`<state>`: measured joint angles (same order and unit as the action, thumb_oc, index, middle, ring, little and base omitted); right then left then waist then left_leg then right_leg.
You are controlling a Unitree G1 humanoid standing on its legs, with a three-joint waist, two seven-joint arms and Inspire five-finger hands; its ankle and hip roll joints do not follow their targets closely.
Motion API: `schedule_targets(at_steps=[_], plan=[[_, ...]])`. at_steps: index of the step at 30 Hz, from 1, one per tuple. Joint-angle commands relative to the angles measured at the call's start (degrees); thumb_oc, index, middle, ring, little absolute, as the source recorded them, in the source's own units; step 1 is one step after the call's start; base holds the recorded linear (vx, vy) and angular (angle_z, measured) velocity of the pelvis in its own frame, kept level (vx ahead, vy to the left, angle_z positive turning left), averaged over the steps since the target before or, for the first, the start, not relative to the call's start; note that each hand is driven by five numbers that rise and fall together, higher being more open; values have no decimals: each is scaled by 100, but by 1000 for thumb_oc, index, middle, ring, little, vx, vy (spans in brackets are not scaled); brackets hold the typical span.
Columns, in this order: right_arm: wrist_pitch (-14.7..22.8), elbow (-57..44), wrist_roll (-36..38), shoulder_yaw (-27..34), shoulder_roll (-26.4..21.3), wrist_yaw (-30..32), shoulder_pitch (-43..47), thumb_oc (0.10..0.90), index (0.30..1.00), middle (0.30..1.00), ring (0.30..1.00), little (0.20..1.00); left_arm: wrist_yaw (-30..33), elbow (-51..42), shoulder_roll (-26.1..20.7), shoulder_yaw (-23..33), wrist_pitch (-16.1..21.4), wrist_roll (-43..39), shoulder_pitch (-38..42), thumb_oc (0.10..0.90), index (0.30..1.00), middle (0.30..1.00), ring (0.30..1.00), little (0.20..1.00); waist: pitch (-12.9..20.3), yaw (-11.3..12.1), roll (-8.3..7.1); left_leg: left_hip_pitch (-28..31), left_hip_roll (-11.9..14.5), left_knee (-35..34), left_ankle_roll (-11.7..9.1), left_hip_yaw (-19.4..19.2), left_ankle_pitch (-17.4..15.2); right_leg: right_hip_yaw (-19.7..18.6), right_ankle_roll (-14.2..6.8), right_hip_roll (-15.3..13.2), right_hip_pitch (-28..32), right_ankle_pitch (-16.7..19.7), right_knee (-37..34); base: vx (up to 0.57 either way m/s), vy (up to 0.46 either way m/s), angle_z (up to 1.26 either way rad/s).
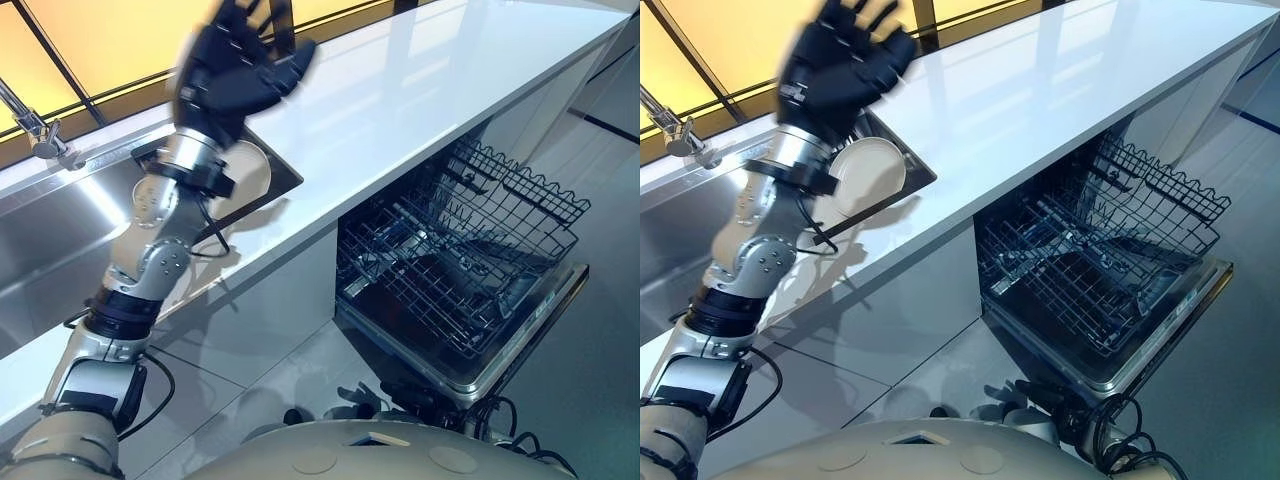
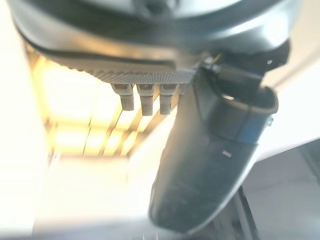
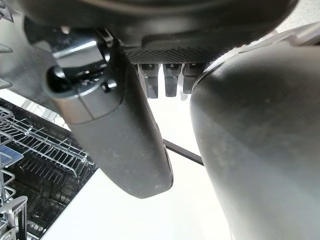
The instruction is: Pick up plates and place into dishwasher.
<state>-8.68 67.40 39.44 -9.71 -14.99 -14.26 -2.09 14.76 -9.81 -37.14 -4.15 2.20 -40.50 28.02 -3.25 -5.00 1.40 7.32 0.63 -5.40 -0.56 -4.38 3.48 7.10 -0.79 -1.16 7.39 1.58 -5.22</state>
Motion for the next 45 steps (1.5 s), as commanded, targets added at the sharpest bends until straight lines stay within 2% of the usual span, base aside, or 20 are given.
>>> schedule_targets(at_steps=[1, 5, 8, 11, 16, 19, 25, 34, 41, 45], plan=[[30, 225, 25, -53, 45, -163, 25, 800, 900, 900, 900, 900, 433, 288, -662, 178, -215, 1696, 1327, 800, 900, 900, 900, 900, 213, -44, 78, -73, -293, 48, 115, 302, -407, 67, -295, 134, -247, -449, 671, 90, 54, 7], [96, 423, -93, 8, -56, -282, 69, 800, 900, 900, 900, 900, 194, 1256, -1539, -249, -738, 2308, 1988, 800, 900, 900, 900, 900, 229, -91, 132, -22, -334, 62, 139, 200, -481, 66, -357, 107, -258, -472, 733, 102, 72, 3], [124, 489, -137, 24, -84, -322, 89, 800, 900, 900, 900, 900, 71, 1703, -1817, -601, -885, 2463, 2306, 800, 900, 900, 900, 900, 223, -120, 162, -7, -356, 80, 156, 128, -509, 59, -395, 84, -287, -472, 783, 92, 82, 0], [201, 545, -303, 29, -116, -393, 50, 800, 900, 900, 900, 900, -174, 2542, -2072, -1257, -993, 2446, 2824, 800, 900, 900, 900, 900, 188, -210, 211, 8, -401, 122, 195, 24, -550, 31, -467, 41, -370, -481, 916, 114, 108, -1], [289, 556, -812, -116, -143, -416, -33, 800, 900, 900, 900, 900, -549, 3499, -1990, -1898, -1289, 2568, 3296, 800, 900, 900, 900, 900, 101, -348, 217, -28, -459, 201, 243, -128, -607, -49, -563, -13, -508, -457, 1050, 107, 116, -6], [292, 501, -798, -182, -209, -433, -64, 800, 900, 900, 900, 900, -743, 4044, -1857, -2241, -1487, 2502, 3551, 800, 900, 900, 900, 900, 8, -441, 206, -80, -497, 260, 274, -216, -638, -115, -626, -45, -631, -431, 1147, 100, 114, -17], [358, 366, -864, -273, -263, -454, -132, 800, 900, 900, 900, 900, -911, 4814, -1519, -2486, -1653, 2409, 3740, 800, 900, 900, 900, 900, -240, -587, 192, -211, -547, 305, 323, -348, -648, -290, -721, -87, -873, -357, 1278, 64, 90, -7], [475, 209, -613, -460, -398, -512, 52, 800, 900, 900, 900, 900, -1018, 5573, -1366, -2711, -1596, 2798, 3975, 800, 900, 900, 900, 900, -760, -665, 171, -570, -536, 403, 339, -489, -639, -577, -746, -66, -1269, -226, 1334, -37, 45, 3], [569, 166, -421, -501, -445, -577, 118, 800, 900, 900, 900, 900, -1103, 6003, -1428, -2871, -1519, 3240, 4128, 800, 900, 900, 900, 900, -1037, -682, 68, -753, -502, 520, 331, -563, -656, -659, -732, -58, -1384, -192, 1278, -35, -15, 6], [606, 124, -332, -542, -430, -614, 105, 800, 900, 900, 900, 900, -889, 6143, -1493, -2922, -1354, 3580, 4181, 800, 900, 900, 900, 900, -1117, -672, 0, -812, -487, 579, 333, -565, -670, -673, -733, -55, -1400, -153, 1243, -7, -39, 2]])
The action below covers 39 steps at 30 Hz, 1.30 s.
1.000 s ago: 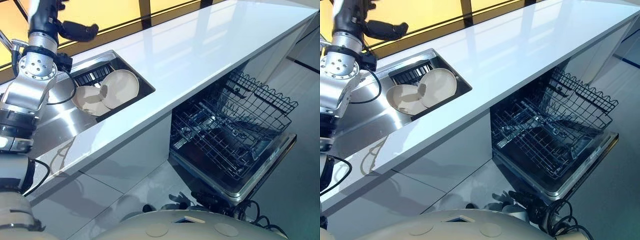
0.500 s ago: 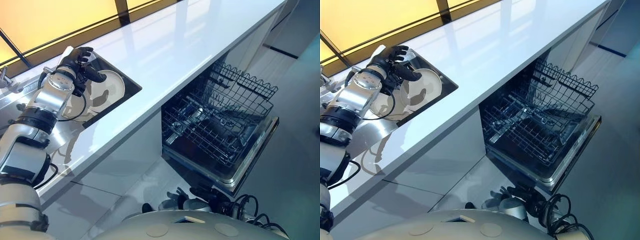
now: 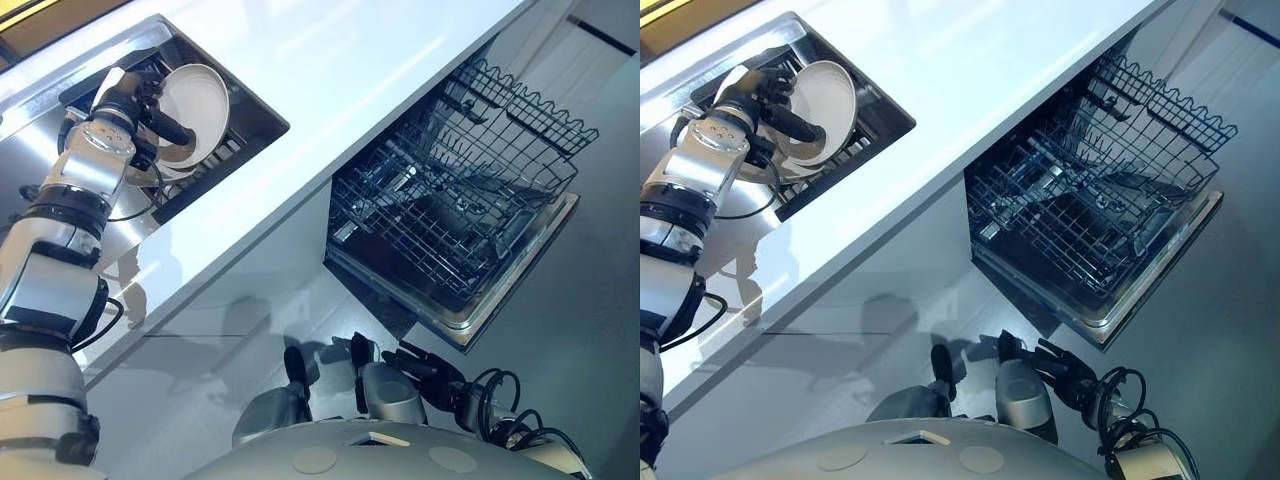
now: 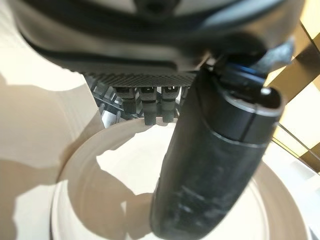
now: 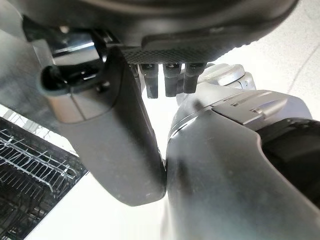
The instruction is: Pick up plates and place into dishwasher.
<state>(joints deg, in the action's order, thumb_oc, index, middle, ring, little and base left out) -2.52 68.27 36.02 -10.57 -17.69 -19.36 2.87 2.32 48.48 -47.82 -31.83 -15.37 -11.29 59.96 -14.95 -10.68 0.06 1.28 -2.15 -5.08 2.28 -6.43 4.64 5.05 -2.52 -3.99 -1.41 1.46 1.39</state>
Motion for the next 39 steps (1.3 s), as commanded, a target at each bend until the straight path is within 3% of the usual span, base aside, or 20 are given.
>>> schedule_targets(at_steps=[1, 11, 20, 32, 39], plan=[[1, 40, 32, -472, -150, -116, -396, 800, 900, 900, 900, 900, 495, 363, -454, -164, 481, 719, 1016, 800, 900, 900, 900, 900, 43, -101, 112, -215, -205, 553, 50, -362, -789, -475, -559, 233, -521, -129, 569, -5, -56, 3], [67, 68, 63, -474, -56, -186, -515, 800, 900, 900, 900, 900, 1555, 159, -475, 134, 1252, 540, 777, 800, 900, 900, 900, 900, 28, -59, 17, -210, -190, 560, 43, -334, -798, -467, -541, 258, -487, -100, 514, -3, -34, 5], [51, 84, -29, -433, 26, -208, -664, 800, 900, 900, 900, 900, 2590, -398, -420, 665, 2402, 591, 281, 800, 900, 900, 900, 900, 127, 4, -45, -120, -193, 578, 55, -325, -834, -465, -528, 272, -390, -109, 514, 0, 0, 0], [39, 54, -191, -359, 114, -183, -819, 800, 900, 900, 900, 900, 2450, -576, -465, 863, 2485, 814, -87, 800, 900, 900, 900, 900, 240, 24, -85, 4, -188, 554, 72, -349, -865, -454, -561, 291, -302, -91, 494, 8, -5, 0], [32, 51, -281, -304, 89, -185, -889, 800, 900, 900, 900, 900, 1936, -316, -550, 716, 2088, 732, 31, 800, 900, 900, 900, 900, 238, -44, -114, 14, -167, 601, 85, -445, -883, -487, -609, 295, -323, -39, 492, 8, 2, -1]])
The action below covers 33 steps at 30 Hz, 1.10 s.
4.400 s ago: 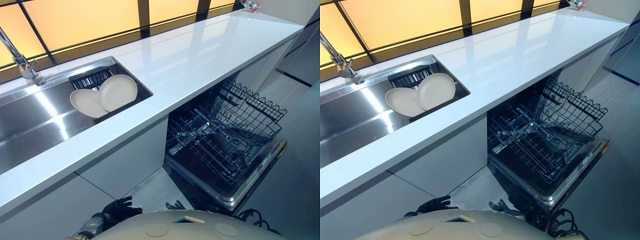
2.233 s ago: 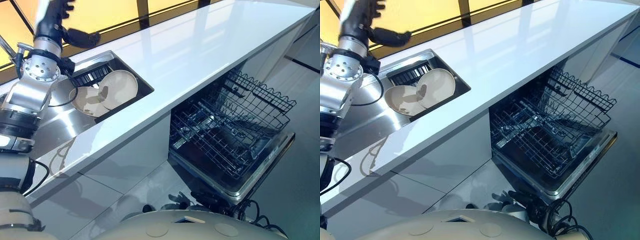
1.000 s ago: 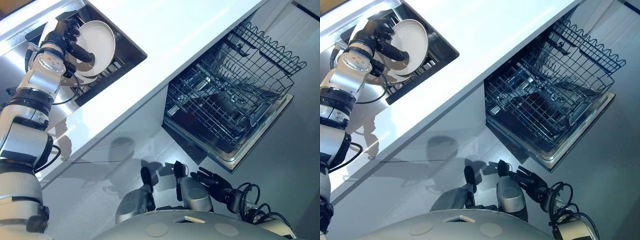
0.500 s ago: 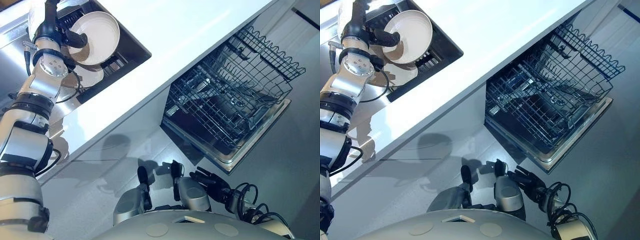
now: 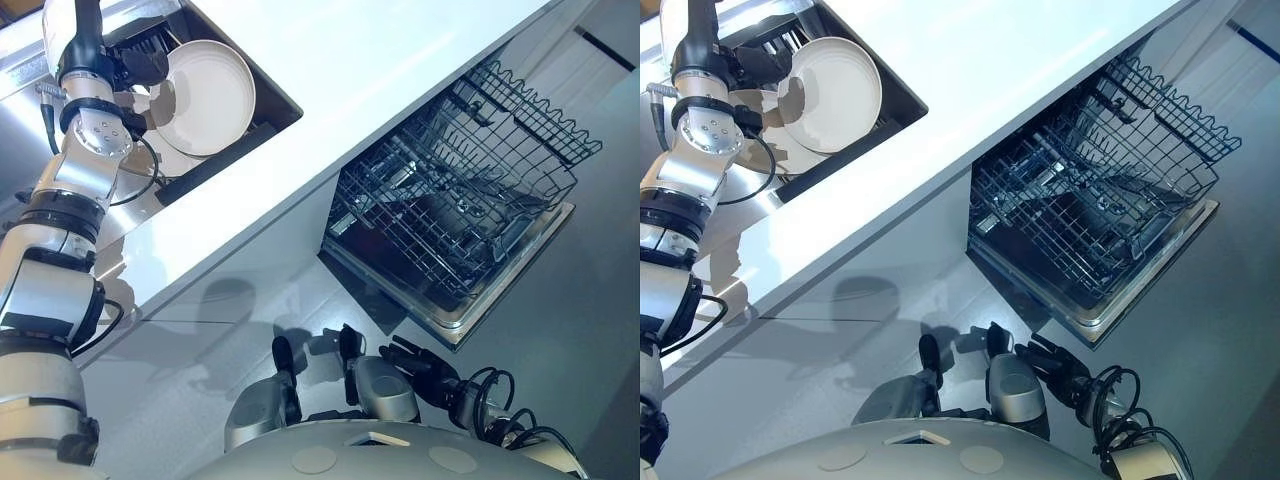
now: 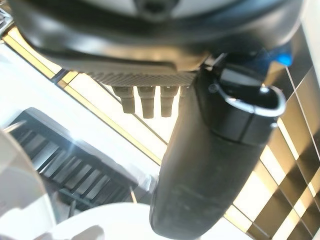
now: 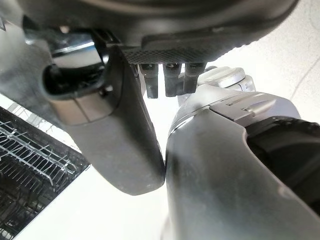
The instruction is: Pick up plates and place into dishwasher.
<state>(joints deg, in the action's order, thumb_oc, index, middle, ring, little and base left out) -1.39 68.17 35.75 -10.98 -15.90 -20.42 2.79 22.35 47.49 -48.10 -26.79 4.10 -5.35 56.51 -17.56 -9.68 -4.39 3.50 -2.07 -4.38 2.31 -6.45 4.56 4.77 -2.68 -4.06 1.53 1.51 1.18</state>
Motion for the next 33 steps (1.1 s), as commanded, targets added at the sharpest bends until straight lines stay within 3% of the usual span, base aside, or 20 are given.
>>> schedule_targets(at_steps=[1, 15, 27, 30, 33], plan=[[-82, 56, -253, -255, -89, -70, -891, 800, 900, 900, 900, 900, -176, -176, -534, 186, 83, 89, 411, 800, 900, 900, 900, 900, 487, -157, 326, -214, -172, 540, 87, -461, -879, -467, -601, 304, -625, -35, 514, 20, 8, -5], [41, 56, -249, -267, -170, -167, -788, 800, 900, 900, 900, 900, -1515, 654, -584, -484, -706, -226, 1370, 800, 900, 900, 900, 900, 169, -335, 285, -459, -151, 723, 133, -658, -902, -646, -678, 314, -854, 124, 503, -8, 7, -3], [148, 100, -133, -384, -180, -284, -640, 800, 900, 900, 900, 900, -2000, 1134, -464, -642, -700, -555, 1833, 800, 900, 900, 900, 900, -91, -434, 235, -697, -116, 823, 136, -707, -855, -736, -661, 354, -1120, 172, 628, -18, 2, 0], [165, 99, -134, -392, -182, -306, -623, 800, 900, 900, 900, 900, -2119, 1165, -436, -628, -669, -911, 1856, 800, 900, 900, 900, 900, -121, -442, 231, -724, -115, 822, 130, -703, -845, -742, -655, 359, -1143, 175, 633, -24, -2, 5], [182, 91, -142, -417, -187, -306, -591, 800, 900, 900, 900, 900, -2837, 1123, -299, -497, -787, -2045, 1818, 800, 900, 900, 900, 900, -155, -452, 249, -755, -114, 821, 120, -713, -829, -745, -642, 363, -1178, 170, 646, 0, 0, 0]])
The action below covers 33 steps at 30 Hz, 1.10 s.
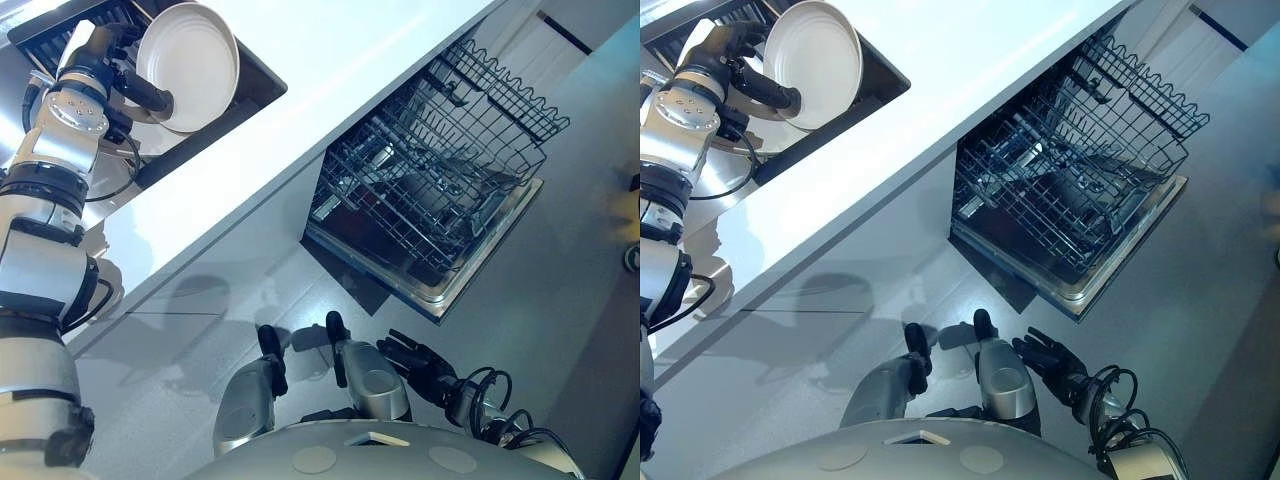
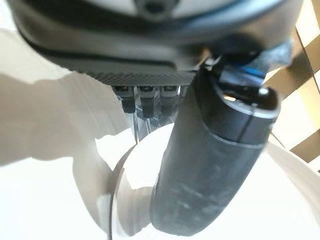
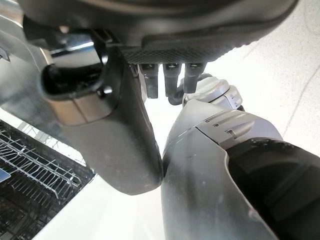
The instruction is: Pick up plates and place into dishwasher.
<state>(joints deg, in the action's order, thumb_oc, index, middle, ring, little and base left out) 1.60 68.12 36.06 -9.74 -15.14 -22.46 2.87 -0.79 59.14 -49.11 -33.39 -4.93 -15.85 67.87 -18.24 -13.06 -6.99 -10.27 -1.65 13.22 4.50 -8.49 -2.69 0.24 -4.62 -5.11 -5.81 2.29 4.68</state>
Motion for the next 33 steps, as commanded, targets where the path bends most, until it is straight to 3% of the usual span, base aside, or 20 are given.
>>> schedule_targets(at_steps=[1, 6, 12, 23, 25, 28, 29, 30, 33], plan=[[-110, 90, -194, -533, -264, -100, -593, 800, 900, 900, 900, 900, -753, -52, -155, 182, 80, -1199, 659, 800, 900, 900, 900, 900, -95, -122, 520, 624, -159, -946, -100, -512, -101, -292, -447, 469, -449, 92, 296, -21, 26, -5], [-138, 128, -298, -460, -301, -96, -516, 800, 900, 900, 900, 900, -2004, -41, -31, 137, -429, -2420, 660, 800, 900, 900, 900, 900, -107, -148, 596, 624, -174, -970, -118, -545, -79, -285, -434, 462, -465, 98, 282, -14, 28, -7], [-114, 236, -510, -317, -373, -164, -464, 800, 900, 900, 900, 900, -2721, -222, 70, 272, -980, -4066, 657, 800, 900, 900, 900, 900, -61, -175, 686, 683, -196, -1034, -153, -561, -67, -245, -415, 444, -427, 73, 257, -5, 17, 0], [-106, 310, -644, -300, -364, -168, -527, 800, 900, 900, 900, 900, -3093, 123, -91, 532, -1112, -4141, 662, 800, 900, 900, 900, 900, 224, -125, 706, 859, -249, -1143, -160, -504, -74, -139, -383, 444, -174, 23, 106, 25, -13, -7], [-98, 306, -691, -276, -351, -174, -577, 800, 900, 900, 900, 900, -3059, 182, -133, 591, -1088, -4125, 626, 655, 775, 775, 775, 755, 305, -120, 701, 920, -259, -1176, -158, -486, -83, -118, -384, 445, -96, 17, 54, 35, -30, 0], [-97, 327, -746, -273, -333, -176, -615, 800, 900, 900, 900, 900, -2957, 251, -167, 692, -1004, -4016, 561, 303, 474, 474, 474, 403, 400, -101, 695, 977, -267, -1188, -163, -461, -91, -80, -381, 447, -25, 4, 22, 22, -20, -4], [-85, 341, -757, -275, -326, -178, -637, 800, 900, 900, 900, 900, -2942, 286, -190, 726, -994, -3959, 543, 248, 427, 427, 427, 348, 435, -94, 691, 994, -269, -1196, -165, -448, -93, -72, -377, 451, 7, 0, 2, 29, -26, -7], [-80, 353, -761, -275, -317, -178, -649, 800, 900, 900, 900, 900, -2932, 312, -201, 750, -967, -3875, 530, 100, 300, 300, 300, 200, 456, -88, 688, 1002, -269, -1197, -167, -440, -95, -64, -376, 454, 26, -4, -9, 35, -40, -6], [-74, 379, -770, -279, -277, -173, -705, 800, 900, 900, 900, 900, -2783, 367, -217, 893, -755, -3541, 408, 100, 300, 300, 300, 200, 569, -49, 675, 1040, -260, -1225, -174, -416, -79, -51, -351, 482, 106, 12, -83, 19, -57, -11]])
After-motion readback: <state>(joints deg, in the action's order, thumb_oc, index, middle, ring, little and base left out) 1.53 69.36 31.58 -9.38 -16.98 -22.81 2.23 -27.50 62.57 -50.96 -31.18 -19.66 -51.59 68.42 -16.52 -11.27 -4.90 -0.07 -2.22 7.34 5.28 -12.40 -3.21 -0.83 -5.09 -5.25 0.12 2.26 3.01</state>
